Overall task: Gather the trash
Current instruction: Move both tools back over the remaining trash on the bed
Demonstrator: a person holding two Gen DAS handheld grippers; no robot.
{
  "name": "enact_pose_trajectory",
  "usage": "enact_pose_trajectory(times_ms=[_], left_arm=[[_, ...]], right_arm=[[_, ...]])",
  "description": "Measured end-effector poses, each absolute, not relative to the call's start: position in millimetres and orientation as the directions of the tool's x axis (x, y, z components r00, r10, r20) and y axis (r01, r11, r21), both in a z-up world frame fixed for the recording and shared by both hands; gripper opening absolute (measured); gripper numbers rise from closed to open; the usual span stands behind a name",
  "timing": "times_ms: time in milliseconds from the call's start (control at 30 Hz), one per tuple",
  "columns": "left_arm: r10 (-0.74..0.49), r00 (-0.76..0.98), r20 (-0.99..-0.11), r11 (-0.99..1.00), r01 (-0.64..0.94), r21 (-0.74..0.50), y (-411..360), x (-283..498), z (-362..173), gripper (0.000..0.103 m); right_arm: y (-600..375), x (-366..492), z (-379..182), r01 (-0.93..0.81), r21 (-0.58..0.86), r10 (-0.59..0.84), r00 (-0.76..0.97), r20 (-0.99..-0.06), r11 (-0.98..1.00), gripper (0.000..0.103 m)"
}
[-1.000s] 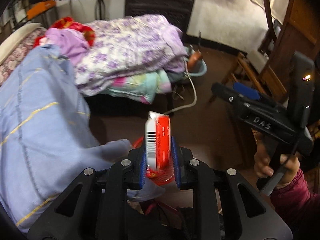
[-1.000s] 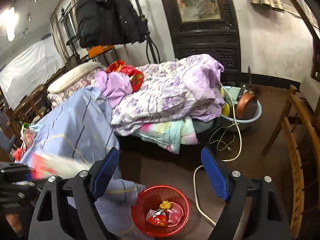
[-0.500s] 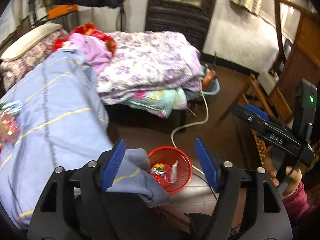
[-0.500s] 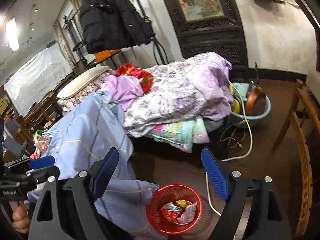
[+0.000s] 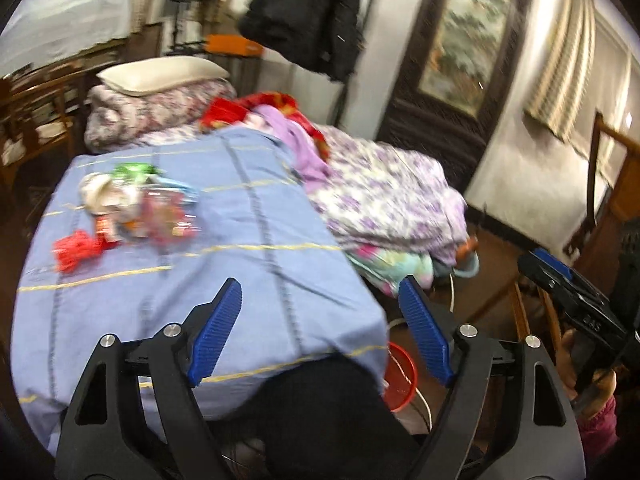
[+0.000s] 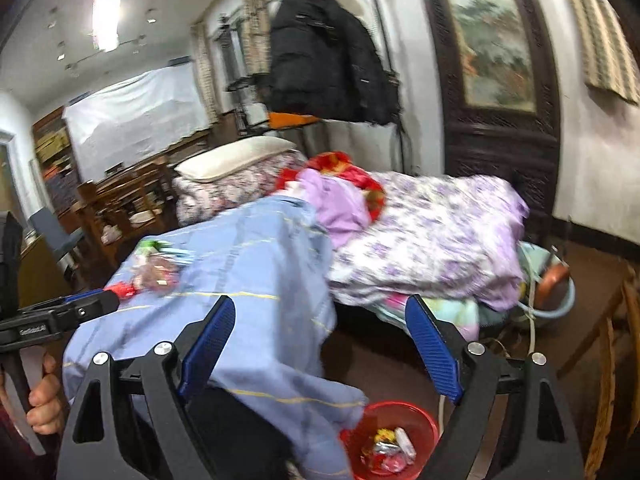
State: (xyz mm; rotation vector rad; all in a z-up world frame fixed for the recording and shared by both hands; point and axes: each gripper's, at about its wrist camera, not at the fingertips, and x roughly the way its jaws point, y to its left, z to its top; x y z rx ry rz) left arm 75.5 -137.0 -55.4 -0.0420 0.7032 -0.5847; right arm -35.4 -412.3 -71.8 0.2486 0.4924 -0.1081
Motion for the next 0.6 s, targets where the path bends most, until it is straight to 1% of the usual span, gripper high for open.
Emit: enact_pose_trajectory(times_ms=[133, 267, 367, 500, 600], left_arm=[[-0.501, 0.656, -0.564, 0.864, 0.414, -0.286, -81, 80, -54, 0.081], [-0.436, 0.705, -0.559, 0.899, 0.32, -0.298, -31, 89, -60, 0.081], [-0.378, 0.729, -0.57, 0.922, 0.238, -0.306, 5, 102, -74, 0.081], [-0.316, 0.734, -0.601, 0.934, 0.129, -0.333, 46, 127, -97, 0.081], [-0.269, 0.727, -0.632, 0.943, 0.065, -0.326, 65, 147, -114, 0.081]], right_arm=[[-365, -20, -60, 0.074, 0.201, 0.03, 0.88, -0.473, 0.977, 0.089], [-321, 2, -63, 0.013, 0.165, 0.07, 0.868, -0.491, 0.986, 0.09], [-291, 24, -77, -0.026, 0.124, 0.088, 0.847, -0.524, 0.992, 0.09], [-268, 55, -106, -0.058, 0.123, 0.119, 0.805, -0.582, 0.991, 0.09], [-262, 72, -123, -0.06, 0.14, 0.133, 0.781, -0.61, 0.988, 0.09]])
